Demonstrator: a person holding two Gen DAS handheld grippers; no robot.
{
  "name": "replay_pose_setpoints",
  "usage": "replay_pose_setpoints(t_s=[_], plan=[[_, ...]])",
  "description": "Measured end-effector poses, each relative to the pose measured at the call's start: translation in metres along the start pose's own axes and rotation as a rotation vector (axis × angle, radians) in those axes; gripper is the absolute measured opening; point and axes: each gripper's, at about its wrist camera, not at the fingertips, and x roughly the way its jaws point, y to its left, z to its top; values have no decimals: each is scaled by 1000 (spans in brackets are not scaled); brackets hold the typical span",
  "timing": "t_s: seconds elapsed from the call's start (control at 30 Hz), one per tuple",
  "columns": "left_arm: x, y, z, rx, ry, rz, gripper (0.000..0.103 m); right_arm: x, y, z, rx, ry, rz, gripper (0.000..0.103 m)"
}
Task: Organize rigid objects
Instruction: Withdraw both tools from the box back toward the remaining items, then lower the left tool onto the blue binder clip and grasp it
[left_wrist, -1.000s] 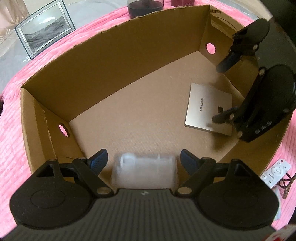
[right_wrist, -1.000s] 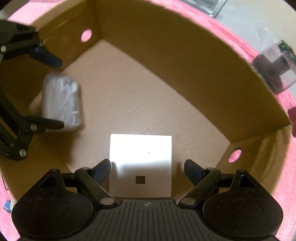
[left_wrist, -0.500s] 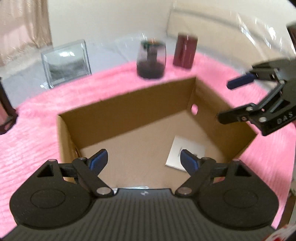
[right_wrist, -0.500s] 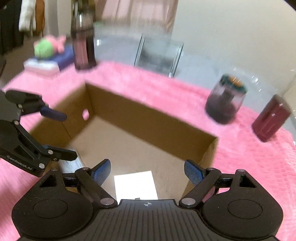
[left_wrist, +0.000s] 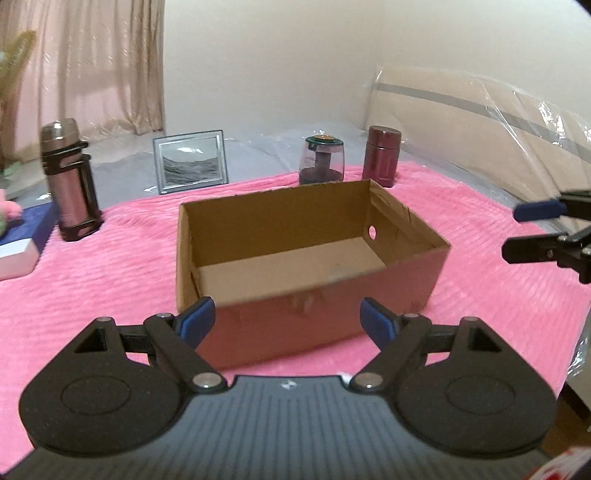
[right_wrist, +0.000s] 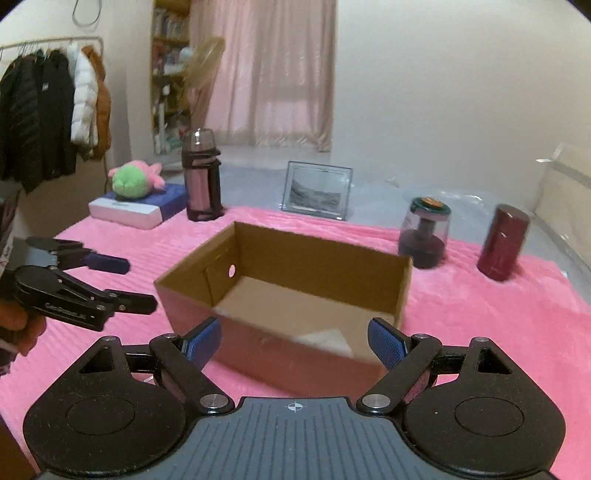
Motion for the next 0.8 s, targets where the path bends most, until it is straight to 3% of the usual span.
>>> replay_pose_setpoints(t_s=[0.37, 0.47, 0.57, 0.8], plan=[[-44, -36, -79, -72, -40, 111, 83, -38, 19, -113, 148, -5, -172, 84], [-43, -43, -102, -66, -42, 128, 83, -40, 23, -129, 168, -4, -202, 84], [-35, -47, -125, -90, 8, 136, 82, -38, 24, -140, 198, 14, -216, 83], [-17, -57, -151, -113, 63, 156, 81, -23, 26, -157, 179, 44, -247, 79]])
